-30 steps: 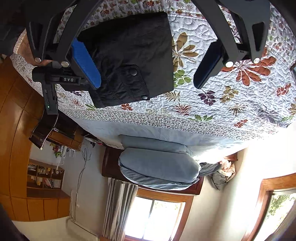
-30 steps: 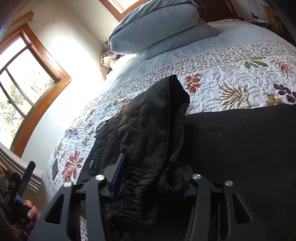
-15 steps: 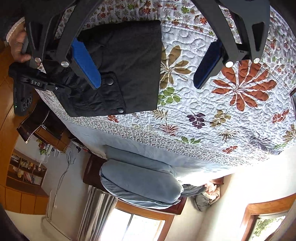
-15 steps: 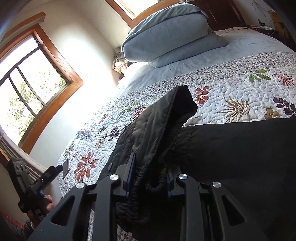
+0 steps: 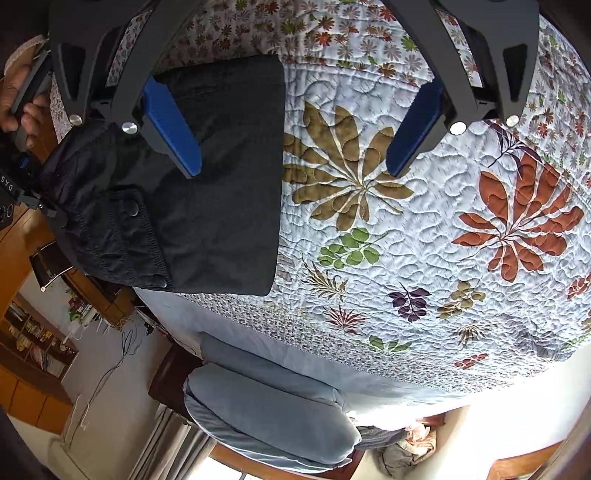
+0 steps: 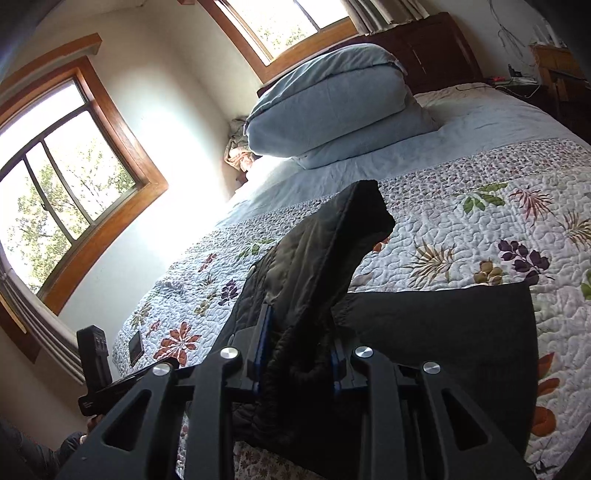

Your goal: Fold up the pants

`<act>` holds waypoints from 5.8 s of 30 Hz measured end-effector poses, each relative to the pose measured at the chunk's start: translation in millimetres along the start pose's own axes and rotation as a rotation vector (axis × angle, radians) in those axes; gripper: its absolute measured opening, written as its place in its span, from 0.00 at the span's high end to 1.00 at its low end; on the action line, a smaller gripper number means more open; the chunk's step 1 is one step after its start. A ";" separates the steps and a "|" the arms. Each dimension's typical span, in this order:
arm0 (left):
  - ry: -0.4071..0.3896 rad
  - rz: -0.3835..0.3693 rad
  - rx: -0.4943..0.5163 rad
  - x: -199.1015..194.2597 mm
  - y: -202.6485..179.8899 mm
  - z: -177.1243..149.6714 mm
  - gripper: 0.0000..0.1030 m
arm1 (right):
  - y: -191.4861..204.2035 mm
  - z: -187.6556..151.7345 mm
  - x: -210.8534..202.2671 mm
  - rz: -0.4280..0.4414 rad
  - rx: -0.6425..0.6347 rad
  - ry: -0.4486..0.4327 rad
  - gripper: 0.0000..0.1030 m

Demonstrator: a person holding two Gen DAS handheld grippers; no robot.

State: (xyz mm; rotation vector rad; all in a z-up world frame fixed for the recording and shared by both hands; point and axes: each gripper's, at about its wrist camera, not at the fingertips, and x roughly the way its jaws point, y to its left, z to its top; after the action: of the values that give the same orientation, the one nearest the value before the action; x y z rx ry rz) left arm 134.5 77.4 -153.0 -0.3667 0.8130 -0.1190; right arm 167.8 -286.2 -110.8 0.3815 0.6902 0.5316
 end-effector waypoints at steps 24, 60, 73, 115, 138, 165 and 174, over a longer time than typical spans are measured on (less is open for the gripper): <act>0.140 0.010 0.157 44.1 -66.7 -13.6 0.03 | -104.2 -42.5 -37.1 -0.112 0.203 -0.003 0.75; 0.086 0.058 0.217 18.0 -82.8 0.7 0.03 | -97.2 -83.7 -54.4 -0.129 0.209 0.018 0.61; 0.167 0.047 0.135 31.7 -57.1 -6.0 0.03 | -117.1 -102.7 -51.4 -0.112 0.279 0.027 0.63; 0.790 -0.512 -0.367 166.8 -44.2 -18.7 0.03 | -122.4 -106.2 -49.7 -0.061 0.324 0.015 0.60; 0.790 -0.460 -0.354 167.5 -34.8 -14.8 0.23 | -200.4 -89.5 -33.6 0.187 0.681 0.214 0.05; 0.770 -0.437 -0.316 172.7 -61.0 -12.0 0.25 | -139.5 -77.3 22.3 0.121 0.407 0.264 0.37; 0.732 -0.449 -0.299 165.6 -60.3 -2.6 0.46 | -122.7 -67.2 11.9 0.185 0.382 0.235 0.51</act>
State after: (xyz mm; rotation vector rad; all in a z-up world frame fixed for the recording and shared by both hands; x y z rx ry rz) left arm 248.1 -19.7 -246.5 -0.8101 1.4672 -0.5782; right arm 170.4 -367.1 -225.5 0.7541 0.9942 0.6263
